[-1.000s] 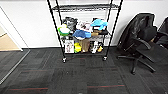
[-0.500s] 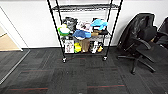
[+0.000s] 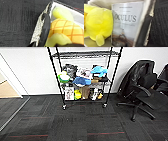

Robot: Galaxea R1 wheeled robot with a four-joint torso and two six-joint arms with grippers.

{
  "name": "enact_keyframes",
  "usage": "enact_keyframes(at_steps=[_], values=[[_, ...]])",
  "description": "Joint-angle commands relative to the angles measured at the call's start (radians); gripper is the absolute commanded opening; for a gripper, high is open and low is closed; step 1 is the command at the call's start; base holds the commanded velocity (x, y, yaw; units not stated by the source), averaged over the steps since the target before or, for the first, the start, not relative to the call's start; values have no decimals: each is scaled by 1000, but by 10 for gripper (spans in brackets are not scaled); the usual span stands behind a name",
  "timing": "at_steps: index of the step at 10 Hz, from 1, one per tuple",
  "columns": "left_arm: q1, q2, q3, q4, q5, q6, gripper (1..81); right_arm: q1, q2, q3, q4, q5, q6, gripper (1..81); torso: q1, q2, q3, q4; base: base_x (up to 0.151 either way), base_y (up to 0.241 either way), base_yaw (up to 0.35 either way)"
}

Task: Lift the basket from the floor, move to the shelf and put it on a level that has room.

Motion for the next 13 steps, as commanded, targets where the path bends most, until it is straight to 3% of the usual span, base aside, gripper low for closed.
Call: enact_keyframes(at_steps=[1, 3, 4, 8, 11, 12, 13], values=[[-68, 11, 14, 6, 79, 25, 10, 78, 25, -14, 13, -35, -8, 10, 0, 0, 0, 0, 0, 0, 0], [-69, 17, 14, 3, 78, 26, 10, 78, 26, -17, 13, -35, -7, 10, 0, 0, 0, 0, 0, 0, 0], [-69, 17, 14, -4, 78, 25, 10, 80, 25, -17, 17, -35, -7, 811, 0, 0, 0, 0, 0, 0, 0], [-68, -74, 138, -95, 142, 15, 10, 92, 20, -7, 19, -35, 24, 811, 0, 0, 0, 0, 0, 0, 0], [-66, -129, 213, -99, 134, 15, 10, 93, 18, -2, 18, -35, 23, 811, 0, 0, 0, 0, 0, 0, 0], [-66, -127, 213, -101, 134, 15, 10, 93, 12, 6, 18, -35, 23, 10, 0, 0, 0, 0, 0, 0, 0], [-66, -124, 216, -101, 139, 15, 10, 98, -1, 22, 22, -37, 24, 10, 0, 0, 0, 0, 0, 0, 0]])
